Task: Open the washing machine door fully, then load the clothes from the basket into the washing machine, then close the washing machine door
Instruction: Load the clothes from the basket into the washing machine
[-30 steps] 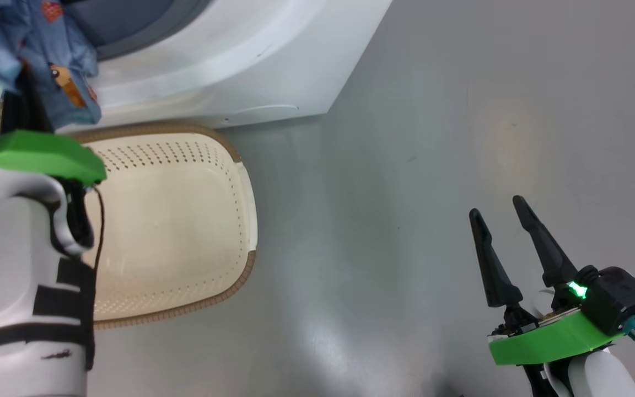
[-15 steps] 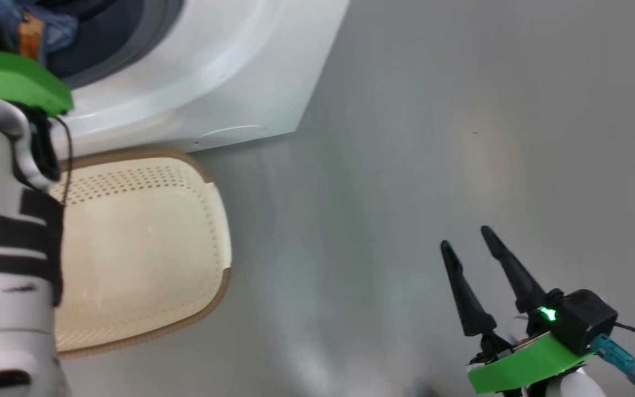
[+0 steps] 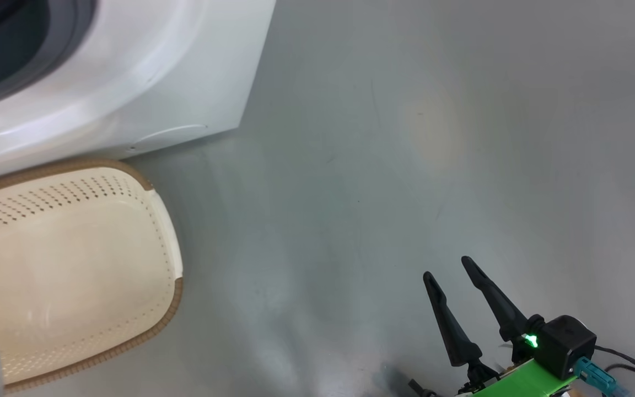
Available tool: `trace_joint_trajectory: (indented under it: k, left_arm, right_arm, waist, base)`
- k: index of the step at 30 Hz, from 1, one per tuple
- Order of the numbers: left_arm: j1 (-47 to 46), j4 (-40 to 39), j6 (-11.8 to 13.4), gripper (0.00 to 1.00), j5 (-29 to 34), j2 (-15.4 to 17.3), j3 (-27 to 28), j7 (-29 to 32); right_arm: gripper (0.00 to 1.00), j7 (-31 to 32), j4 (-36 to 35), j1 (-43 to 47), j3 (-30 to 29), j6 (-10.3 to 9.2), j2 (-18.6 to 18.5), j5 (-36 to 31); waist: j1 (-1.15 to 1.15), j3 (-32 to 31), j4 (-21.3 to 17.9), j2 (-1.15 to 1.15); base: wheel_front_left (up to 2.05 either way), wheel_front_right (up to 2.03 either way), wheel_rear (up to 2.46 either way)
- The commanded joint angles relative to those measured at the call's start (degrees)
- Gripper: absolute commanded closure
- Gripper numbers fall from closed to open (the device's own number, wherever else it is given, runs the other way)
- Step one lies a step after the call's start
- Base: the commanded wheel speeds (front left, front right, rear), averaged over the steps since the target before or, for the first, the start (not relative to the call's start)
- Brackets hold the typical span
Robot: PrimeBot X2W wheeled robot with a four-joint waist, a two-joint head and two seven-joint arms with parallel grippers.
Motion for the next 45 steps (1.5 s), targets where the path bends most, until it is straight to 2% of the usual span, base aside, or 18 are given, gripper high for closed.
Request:
trace_joint_trajectory:
  k: [1, 16, 21, 25, 28, 31, 32, 33, 34, 42, 45]
  left_arm:
    - [-0.94, -0.87, -0.05, 1.00, 1.20, 2.63, 0.21, -0.34]
    - [-9.83, 5.13, -1.64, 1.00, 0.51, 6.63, 0.43, -0.35]
    - [-11.19, 0.07, -2.22, 1.00, 0.55, 7.24, 0.90, -0.35]
    - [-9.56, -6.23, -1.67, 1.00, 1.52, 7.05, 1.56, -0.35]
    - [-6.96, -6.61, -0.30, 0.72, 3.68, 7.13, 0.75, -0.36]
    - [-6.17, -3.18, 0.61, 0.66, 5.19, 7.33, -0.44, -0.36]
    - [-6.50, -0.04, 1.28, 0.58, 5.68, 7.32, -0.99, -0.21]
    - [-6.91, 1.64, 1.53, 0.36, 5.73, 7.27, -1.14, 0.29]
    - [-7.40, 3.08, 1.71, 0.00, 5.98, 7.24, -1.53, 0.74]
    - [-10.24, 9.82, 4.68, 0.00, 7.35, 6.81, -3.40, 2.72]
    - [-10.17, 11.63, 6.65, 0.00, 7.46, 6.48, -3.67, 4.31]
  right_arm:
    - [0.00, -0.28, -1.23, 1.32, 1.09, 0.17, -0.76, 0.68]
    - [0.00, -0.28, -3.90, 4.24, 1.18, 0.17, -1.30, 1.52]
    - [0.00, -0.28, -4.47, 4.04, 1.07, 0.17, -1.08, 1.87]
    - [0.00, -0.28, -4.48, 3.34, 1.23, 0.17, -0.76, 2.01]
    - [0.00, -0.28, -4.30, 3.06, 1.64, 0.17, -0.74, 2.08]
    - [0.00, -0.28, -4.18, 3.37, 1.81, 0.17, -0.93, 2.13]
    - [0.00, -0.28, -4.04, 3.87, 1.81, 0.17, -1.18, 2.11]
    - [0.00, -0.28, -3.97, 4.09, 1.76, 0.17, -1.29, 2.10]
    - [0.00, -0.28, -3.88, 4.25, 1.69, 0.17, -1.36, 2.08]
    - [0.00, -0.28, -3.56, 4.56, 1.41, 0.17, -1.53, 1.76]
    - [0.00, -0.28, -3.38, 4.63, 1.14, 0.17, -1.69, 1.63]
  waist:
    - [0.00, 0.90, -0.69, 0.00]
    - [0.00, 3.90, -2.23, 0.00]
    - [0.00, 5.80, -2.50, 0.00]
    - [0.00, 6.50, -2.59, 0.00]
    - [0.00, 6.15, -2.66, 0.00]
    - [0.00, 5.38, -2.63, 0.00]
    - [0.00, 4.81, -2.50, 0.00]
    - [0.00, 4.62, -2.42, 0.00]
    - [0.00, 4.49, -2.33, 0.00]
    - [0.00, 2.88, -1.55, 0.00]
    - [0.00, 2.04, -0.99, 0.00]
  base:
    - [0.00, 0.00, 0.00]
    - [0.00, 0.00, 0.00]
    - [0.00, 0.00, 0.00]
    - [0.00, 0.00, 0.00]
    - [0.00, 0.00, 0.00]
    - [0.00, 0.00, 0.00]
    - [0.00, 0.00, 0.00]
    - [0.00, 0.00, 0.00]
    - [0.00, 0.00, 0.00]
    - [0.00, 0.00, 0.00]
    - [0.00, 0.00, 0.00]
